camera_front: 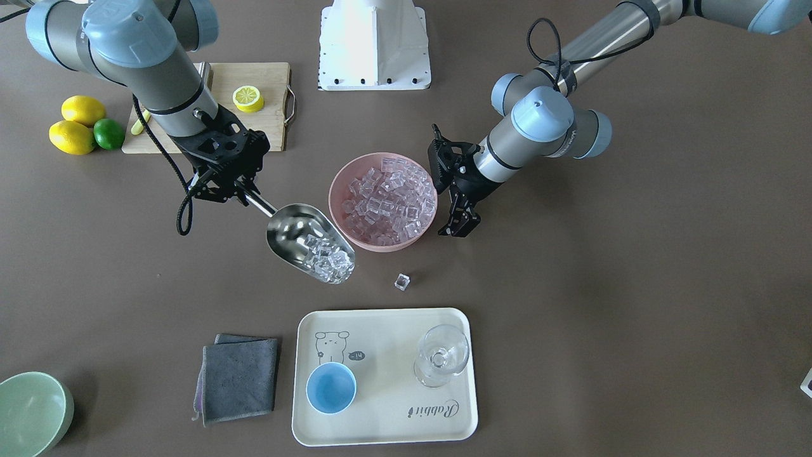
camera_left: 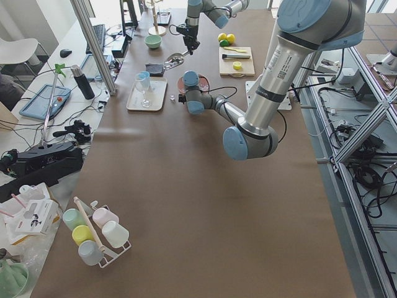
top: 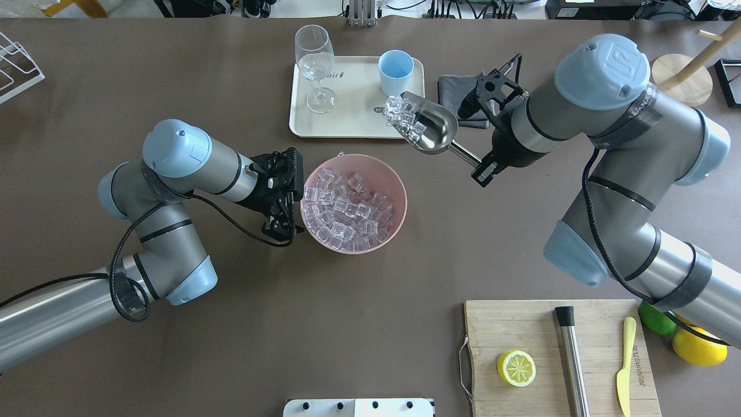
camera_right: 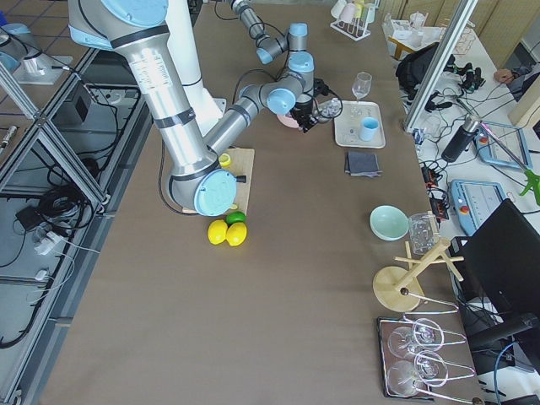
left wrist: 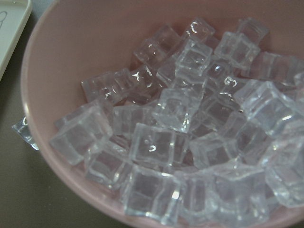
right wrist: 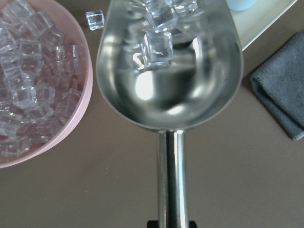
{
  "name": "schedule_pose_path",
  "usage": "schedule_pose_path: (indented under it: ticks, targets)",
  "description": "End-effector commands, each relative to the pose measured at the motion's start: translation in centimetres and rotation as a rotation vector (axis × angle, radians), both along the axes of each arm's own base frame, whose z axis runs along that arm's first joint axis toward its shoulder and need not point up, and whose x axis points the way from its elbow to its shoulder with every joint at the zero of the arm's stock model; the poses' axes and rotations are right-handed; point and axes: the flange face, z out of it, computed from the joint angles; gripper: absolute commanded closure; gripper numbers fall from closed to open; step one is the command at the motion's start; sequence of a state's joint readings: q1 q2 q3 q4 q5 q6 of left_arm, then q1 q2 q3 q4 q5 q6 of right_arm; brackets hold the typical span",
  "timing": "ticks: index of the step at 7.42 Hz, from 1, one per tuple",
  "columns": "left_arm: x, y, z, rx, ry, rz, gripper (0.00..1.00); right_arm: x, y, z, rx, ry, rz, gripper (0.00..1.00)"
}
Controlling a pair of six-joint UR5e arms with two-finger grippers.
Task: Put ice in cup with scoop
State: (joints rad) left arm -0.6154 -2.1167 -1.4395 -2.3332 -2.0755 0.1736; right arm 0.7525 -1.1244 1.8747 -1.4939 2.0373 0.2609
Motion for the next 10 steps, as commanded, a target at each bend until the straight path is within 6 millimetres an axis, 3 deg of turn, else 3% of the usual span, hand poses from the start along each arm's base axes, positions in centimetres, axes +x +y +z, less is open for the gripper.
schedule_pose_path:
  ticks: [1,3,5,7,9,10]
  targets:
    - [-2.0,-0.1,1.3,-0.028,0.001,-0.013,0.01,-0.1,-5.2,0.6,-0.048,0.009,0.105,1.0]
    - [-5.2,2.6,1.0,-0.018,0.026,-0.004,0.01,-1.3,-10.2,0.4,-0.074,0.028,0.147,1.0]
    - [-8.6,3.8,-0.3,-0.054,-0.033,-0.017,0.01,-1.0,-13.9,0.1,-0.098,0.049,0.183,1.0]
    - [-10.8,4.7,-3.1,-0.112,-0.114,-0.031,0.01,-1.8,-14.9,-0.5,-0.123,0.061,0.178,1.0]
    - [-13.2,2.7,-2.4,-0.163,-0.169,-0.081,0.01,-2.3,-14.2,-0.3,-0.159,0.069,0.085,1.0]
    - [-14.7,2.3,-1.0,-0.181,-0.184,-0.1,0.01,-2.1,-13.7,-0.4,-0.16,0.095,0.041,1.0]
